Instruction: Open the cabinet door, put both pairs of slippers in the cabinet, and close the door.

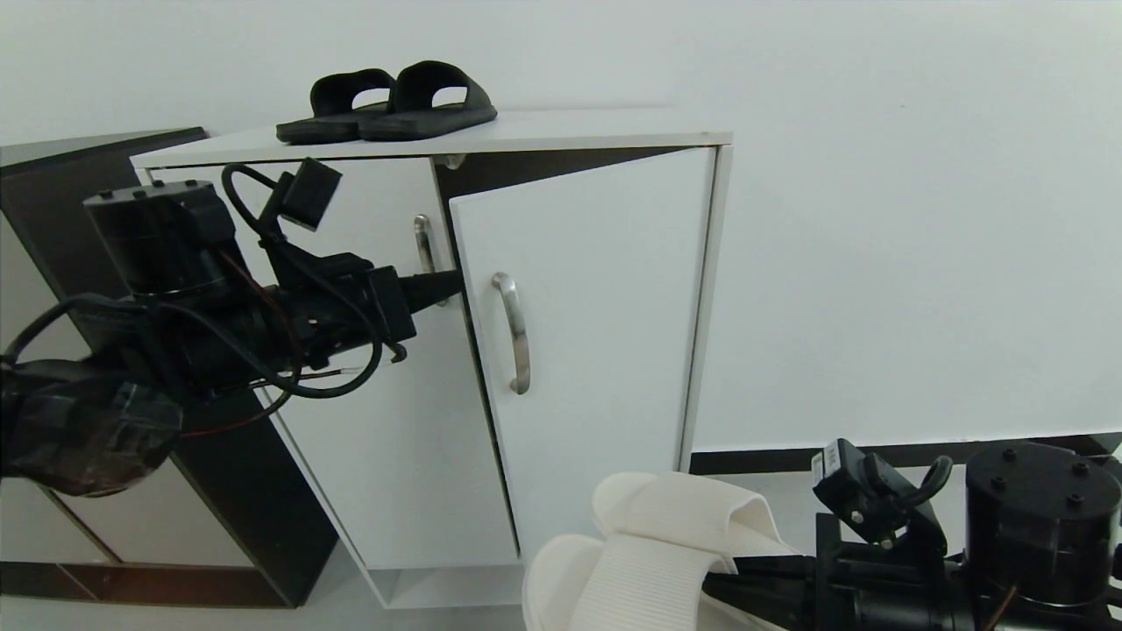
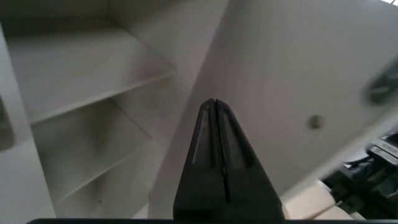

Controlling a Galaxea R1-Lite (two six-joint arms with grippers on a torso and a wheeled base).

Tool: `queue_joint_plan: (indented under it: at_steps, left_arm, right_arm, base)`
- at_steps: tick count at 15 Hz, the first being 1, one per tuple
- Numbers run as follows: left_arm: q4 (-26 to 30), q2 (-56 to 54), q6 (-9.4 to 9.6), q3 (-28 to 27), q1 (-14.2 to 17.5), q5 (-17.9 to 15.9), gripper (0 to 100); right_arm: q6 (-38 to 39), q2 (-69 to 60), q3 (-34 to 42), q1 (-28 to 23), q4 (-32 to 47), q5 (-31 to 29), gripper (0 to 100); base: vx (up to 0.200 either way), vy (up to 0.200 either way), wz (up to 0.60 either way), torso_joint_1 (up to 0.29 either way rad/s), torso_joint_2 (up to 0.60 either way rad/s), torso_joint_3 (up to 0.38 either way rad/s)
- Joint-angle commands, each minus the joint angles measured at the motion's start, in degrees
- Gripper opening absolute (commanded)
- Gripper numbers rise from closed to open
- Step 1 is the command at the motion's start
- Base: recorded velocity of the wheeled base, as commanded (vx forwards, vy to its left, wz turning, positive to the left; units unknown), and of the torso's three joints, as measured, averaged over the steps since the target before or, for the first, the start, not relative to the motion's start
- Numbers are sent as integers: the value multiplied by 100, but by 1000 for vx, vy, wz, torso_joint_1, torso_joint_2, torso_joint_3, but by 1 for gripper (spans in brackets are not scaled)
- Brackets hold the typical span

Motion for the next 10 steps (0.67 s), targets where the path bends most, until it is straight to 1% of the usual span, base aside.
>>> queue_joint_plan:
  at_steps: [1,2,3,5,6,7,8,9,10]
  left_arm:
    - [-5,315,-1,-32,-11,-3,0]
    - [-5,324,-1,-50,-11,-3,0]
    - [-5,341,-1,-59,-20,-3,0]
    - [-5,385,7,-50,-222,-3,0]
    - [-5,456,7,-67,-521,-3,0]
    - [-14,491,7,-85,-653,6,0]
    - [-14,517,7,-164,-1004,173,0]
    - [-14,543,7,-226,-1154,261,0]
    - [-14,552,7,-252,-1233,287,0]
  right_arm:
    - [1,-3,4,62,74,1,0]
    - [1,-38,4,106,145,1,0]
    - [1,-74,13,133,171,1,0]
    - [1,-153,83,229,189,1,0]
    - [1,-197,154,291,189,1,0]
    - [-8,-205,180,300,189,1,0]
    - [-8,-223,233,317,180,10,0]
    - [-34,-241,268,326,180,18,0]
    - [-104,-258,285,326,180,27,0]
  base:
    - [0,0,0,0,0,0]
    - [0,0,0,0,0,0]
    - [-200,0,0,2,2,2]
    - [-200,0,0,7,0,0]
    - [-200,0,0,2,-2,7]
    - [-200,0,0,-2,-2,2]
    - [-200,0,0,-2,2,2]
    - [-200,0,0,2,12,-2]
    - [-200,0,0,2,2,2]
